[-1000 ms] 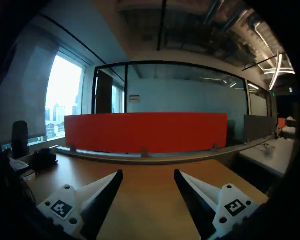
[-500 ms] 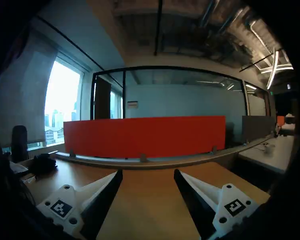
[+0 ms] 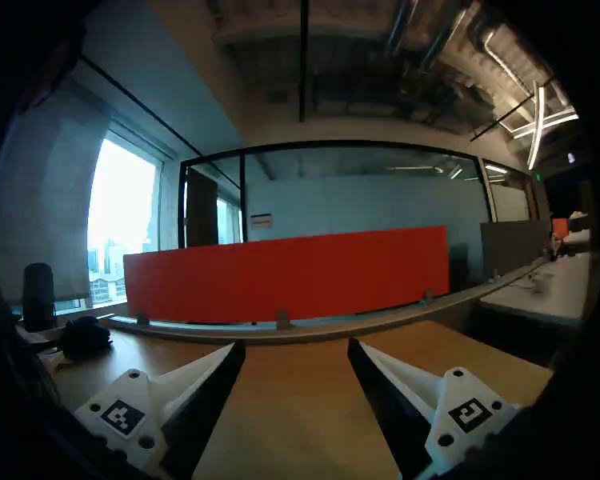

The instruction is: Fold towel

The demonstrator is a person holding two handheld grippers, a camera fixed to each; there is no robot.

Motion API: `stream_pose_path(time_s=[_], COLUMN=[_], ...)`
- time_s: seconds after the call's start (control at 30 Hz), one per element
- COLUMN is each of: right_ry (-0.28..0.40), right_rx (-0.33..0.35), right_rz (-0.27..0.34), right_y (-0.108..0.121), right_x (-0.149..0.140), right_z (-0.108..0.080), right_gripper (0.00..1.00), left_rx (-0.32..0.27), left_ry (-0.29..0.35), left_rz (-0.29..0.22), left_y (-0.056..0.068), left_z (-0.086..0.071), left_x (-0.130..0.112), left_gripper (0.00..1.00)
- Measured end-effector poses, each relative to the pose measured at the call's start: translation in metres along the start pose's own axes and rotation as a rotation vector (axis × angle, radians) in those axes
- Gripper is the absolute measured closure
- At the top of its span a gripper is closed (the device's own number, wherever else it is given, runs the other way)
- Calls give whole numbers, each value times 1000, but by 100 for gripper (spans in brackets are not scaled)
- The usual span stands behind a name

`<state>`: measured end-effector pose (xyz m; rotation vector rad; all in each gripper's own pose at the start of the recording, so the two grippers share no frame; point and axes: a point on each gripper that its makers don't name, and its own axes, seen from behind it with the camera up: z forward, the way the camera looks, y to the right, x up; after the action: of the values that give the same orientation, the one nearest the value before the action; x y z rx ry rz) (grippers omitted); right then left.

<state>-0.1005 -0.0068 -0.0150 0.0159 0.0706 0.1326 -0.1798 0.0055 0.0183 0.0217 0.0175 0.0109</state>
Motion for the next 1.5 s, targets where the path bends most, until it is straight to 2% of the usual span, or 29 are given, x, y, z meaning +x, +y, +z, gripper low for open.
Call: stream_pose_path(time_s=[0.17,0.3,0.47,1.0,1.27,1.5], right_ry=[-26,-62,-74,-72,-78,-79], right_rx=[1,-16,-39,-19,-23,-28], right_rz=[-17,-33,-60,-79,-56,-61], right_y=[4,11,16,18,26,30], right_x=[-23,-42,-58,-78,-91,-93], right_z=[3,5,7,17,16,13], right_gripper=[1,1,1,1,1,1], left_rx=[0,0,0,0,0,0], left_ry=[0,1,1,1,1,2], left_rz=[0,0,0,0,0,0], left_y=[1,1,1,1,2,2], left_z=[0,0,0,0,1,0], left_x=[-1,-2,-2,-4,-4,-5], left_gripper=[5,5,5,5,5,5])
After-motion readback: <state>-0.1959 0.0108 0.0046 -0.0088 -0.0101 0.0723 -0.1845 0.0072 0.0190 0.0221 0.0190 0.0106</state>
